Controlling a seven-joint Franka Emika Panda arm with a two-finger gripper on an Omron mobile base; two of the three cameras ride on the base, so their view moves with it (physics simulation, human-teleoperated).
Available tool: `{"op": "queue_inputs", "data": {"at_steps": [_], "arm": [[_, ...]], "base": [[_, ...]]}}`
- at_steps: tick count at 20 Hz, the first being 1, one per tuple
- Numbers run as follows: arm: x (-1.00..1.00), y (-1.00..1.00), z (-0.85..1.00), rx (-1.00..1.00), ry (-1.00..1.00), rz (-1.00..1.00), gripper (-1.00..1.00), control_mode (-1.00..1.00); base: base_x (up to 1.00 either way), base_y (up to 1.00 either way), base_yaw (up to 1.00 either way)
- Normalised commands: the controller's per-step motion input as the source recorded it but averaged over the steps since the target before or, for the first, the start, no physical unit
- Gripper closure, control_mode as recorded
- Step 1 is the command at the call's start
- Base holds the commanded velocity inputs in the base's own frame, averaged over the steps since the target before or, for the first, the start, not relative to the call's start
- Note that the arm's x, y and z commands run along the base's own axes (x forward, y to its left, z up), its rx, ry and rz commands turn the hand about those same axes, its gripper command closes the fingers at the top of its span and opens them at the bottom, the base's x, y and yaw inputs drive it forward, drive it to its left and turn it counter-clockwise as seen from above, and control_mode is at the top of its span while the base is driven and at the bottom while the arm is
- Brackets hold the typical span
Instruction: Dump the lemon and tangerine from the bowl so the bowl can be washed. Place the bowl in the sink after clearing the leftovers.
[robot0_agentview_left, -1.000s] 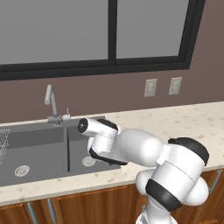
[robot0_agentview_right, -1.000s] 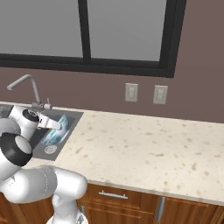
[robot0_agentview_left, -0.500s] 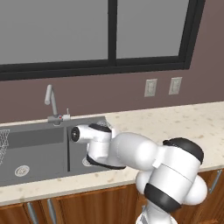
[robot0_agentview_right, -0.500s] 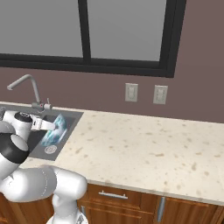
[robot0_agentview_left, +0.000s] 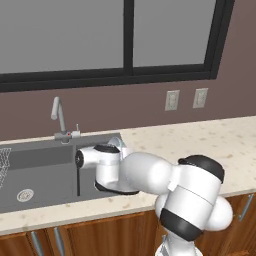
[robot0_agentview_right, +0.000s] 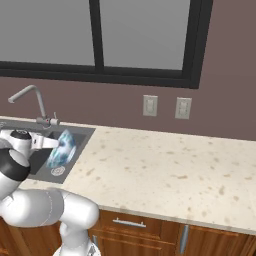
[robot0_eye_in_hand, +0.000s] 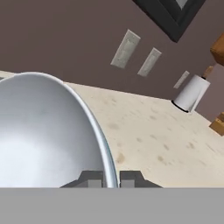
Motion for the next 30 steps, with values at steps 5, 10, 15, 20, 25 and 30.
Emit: {"op": "queue_inputs", "data": {"at_steps": [5,10,15,20,25,30], "arm": [[0.0,0.11,0.08,-0.3,-0.14,0.01,1.0,-1.0],[-0.02,0.0,0.13,-0.12,-0.05,0.01,1.0,-1.0],[0.0,0.04,0.01,-0.08,-0.02,0.0,1.0,-1.0],[0.0,0.06,0.01,-0.13,-0.02,0.0,1.0,-1.0],[-0.13,0.15,0.0,-0.14,-0.03,0.08,1.0,-1.0],[-0.06,0.06,0.02,-0.06,-0.02,0.04,1.0,-1.0]], "base": [[0.0,0.0,0.0],[0.0,0.0,0.0],[0.0,0.0,0.0],[0.0,0.0,0.0],[0.0,0.0,0.0],[0.0,0.0,0.0]]}}
